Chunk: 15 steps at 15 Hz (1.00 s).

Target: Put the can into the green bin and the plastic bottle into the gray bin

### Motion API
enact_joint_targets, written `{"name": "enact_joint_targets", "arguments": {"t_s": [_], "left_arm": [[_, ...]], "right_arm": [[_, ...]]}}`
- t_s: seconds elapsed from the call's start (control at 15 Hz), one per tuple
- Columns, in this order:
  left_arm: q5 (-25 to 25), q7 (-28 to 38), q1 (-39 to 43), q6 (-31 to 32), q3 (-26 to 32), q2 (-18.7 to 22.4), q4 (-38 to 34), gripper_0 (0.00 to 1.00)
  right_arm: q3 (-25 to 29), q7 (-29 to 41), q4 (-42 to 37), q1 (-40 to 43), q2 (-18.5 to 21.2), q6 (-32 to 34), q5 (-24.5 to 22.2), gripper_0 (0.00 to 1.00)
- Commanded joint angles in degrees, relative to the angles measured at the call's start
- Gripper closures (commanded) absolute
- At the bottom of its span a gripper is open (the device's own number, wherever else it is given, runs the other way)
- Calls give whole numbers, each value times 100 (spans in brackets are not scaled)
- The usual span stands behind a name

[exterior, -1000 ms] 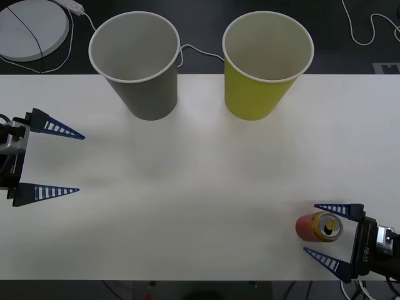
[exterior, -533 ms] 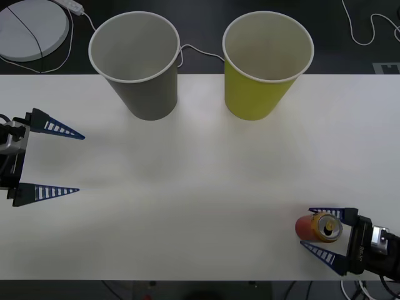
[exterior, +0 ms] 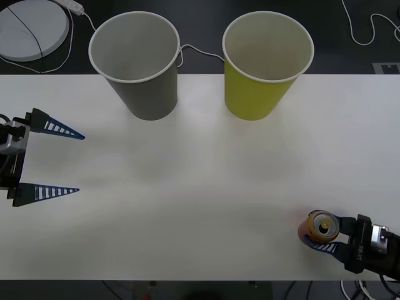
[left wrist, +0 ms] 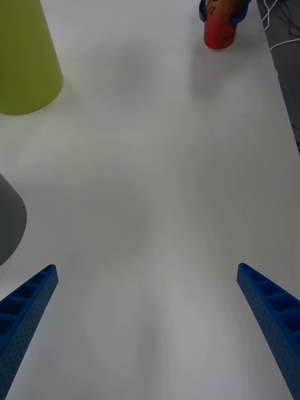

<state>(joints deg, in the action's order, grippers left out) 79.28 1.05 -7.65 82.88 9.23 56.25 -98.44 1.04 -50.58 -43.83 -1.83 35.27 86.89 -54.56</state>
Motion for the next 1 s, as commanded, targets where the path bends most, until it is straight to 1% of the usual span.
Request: {"name": "enact_joint_targets", "arguments": {"t_s": [0.07, 0.27, 0.4, 0.53, 0.67, 0.73, 1.0], "left_arm": [[0, 0, 0, 0, 0, 0, 0, 0], [0, 0, 0, 0, 0, 0, 0, 0], [0, 0, 0, 0, 0, 0, 0, 0], [0, 0, 0, 0, 0, 0, 0, 0], [0, 0, 0, 0, 0, 0, 0, 0], [0, 0, 0, 0, 0, 0, 0, 0], [0, 0, 0, 0, 0, 0, 0, 0]], "right_arm": [[107, 250, -319, -1, 58, -5, -196, 100], [670, 1041, -1128, 104, 85, -5, -916, 100], [995, 1586, -1716, 227, 85, -5, -1303, 100], [1337, 2386, -2560, 403, 85, -5, -1787, 100], [1610, 3106, -3307, 579, 85, 3, -2147, 100], [1795, 3581, -3799, 702, 85, 12, -2349, 100], [2172, 5154, -5188, 860, 94, 56, -2929, 100]]}}
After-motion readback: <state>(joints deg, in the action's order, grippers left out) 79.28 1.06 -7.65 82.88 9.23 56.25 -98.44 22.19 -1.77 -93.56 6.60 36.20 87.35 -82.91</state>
